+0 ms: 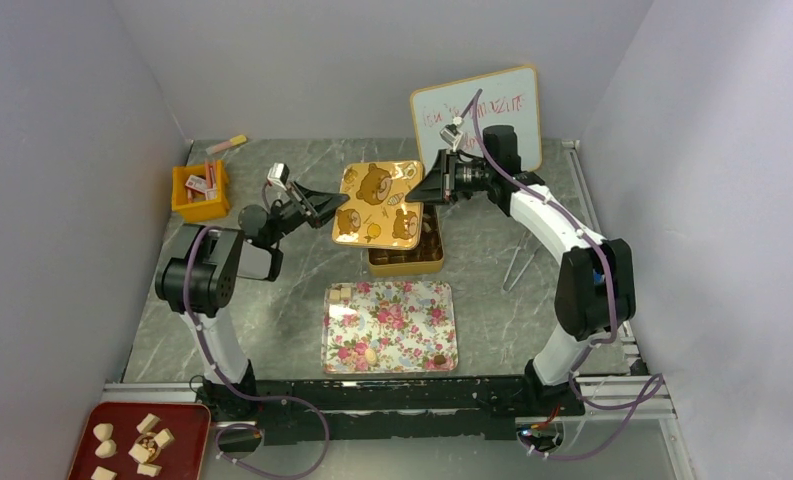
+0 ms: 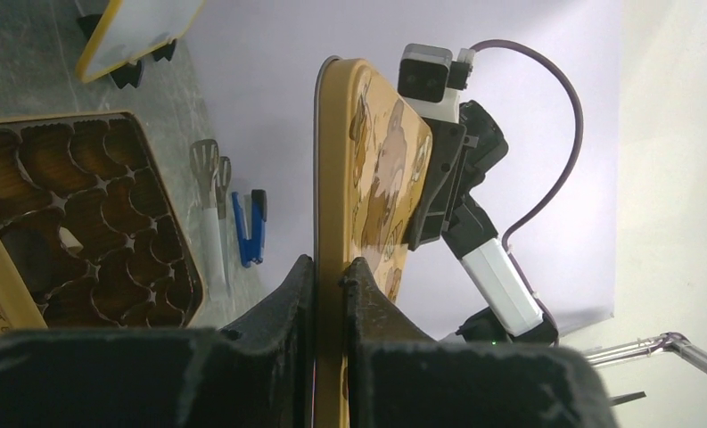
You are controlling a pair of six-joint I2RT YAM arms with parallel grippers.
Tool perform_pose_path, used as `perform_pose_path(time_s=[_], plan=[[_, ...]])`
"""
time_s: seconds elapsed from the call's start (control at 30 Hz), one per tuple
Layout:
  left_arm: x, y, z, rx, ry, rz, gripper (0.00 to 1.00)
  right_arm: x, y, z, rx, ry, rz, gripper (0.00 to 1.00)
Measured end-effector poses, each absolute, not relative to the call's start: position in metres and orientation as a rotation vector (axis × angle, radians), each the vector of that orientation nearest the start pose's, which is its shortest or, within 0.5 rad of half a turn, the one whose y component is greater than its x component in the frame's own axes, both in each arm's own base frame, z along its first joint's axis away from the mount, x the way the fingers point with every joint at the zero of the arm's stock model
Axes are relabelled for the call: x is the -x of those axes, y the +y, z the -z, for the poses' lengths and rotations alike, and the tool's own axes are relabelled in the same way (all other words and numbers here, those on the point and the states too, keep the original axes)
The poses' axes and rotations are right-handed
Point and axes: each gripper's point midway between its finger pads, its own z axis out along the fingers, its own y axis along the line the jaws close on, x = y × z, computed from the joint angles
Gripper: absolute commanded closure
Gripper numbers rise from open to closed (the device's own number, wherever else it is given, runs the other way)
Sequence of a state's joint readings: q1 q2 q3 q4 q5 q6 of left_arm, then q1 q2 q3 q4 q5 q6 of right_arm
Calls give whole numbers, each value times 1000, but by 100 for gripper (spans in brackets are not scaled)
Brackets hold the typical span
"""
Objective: Pack the chocolate
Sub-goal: Close the box lid on the packing box.
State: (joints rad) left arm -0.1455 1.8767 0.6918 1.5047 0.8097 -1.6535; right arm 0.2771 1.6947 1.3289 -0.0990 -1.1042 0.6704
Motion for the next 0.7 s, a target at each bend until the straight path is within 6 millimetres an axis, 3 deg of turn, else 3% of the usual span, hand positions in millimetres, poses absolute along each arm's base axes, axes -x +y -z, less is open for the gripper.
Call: perform_pose_path(time_s=[0.1,0.17,0.23,0.43,0.7], plan=[[-376,-216,-213,370,1628,1931,95,-348,268,-251,338,2156,-1671,75],[-375,-220,-212,364,1625,1921,95,-353,265,-247,322,2162,-1642,64],[-369,-228,-211,333,1632,1919,95,-357,261,-244,307,2162,-1619,60],[-353,-246,-212,238,1627,1886,95,-370,249,-241,267,2156,-1559,58],[-353,-252,-218,225,1585,1774,95,-385,230,-231,184,2172,-1478,56]])
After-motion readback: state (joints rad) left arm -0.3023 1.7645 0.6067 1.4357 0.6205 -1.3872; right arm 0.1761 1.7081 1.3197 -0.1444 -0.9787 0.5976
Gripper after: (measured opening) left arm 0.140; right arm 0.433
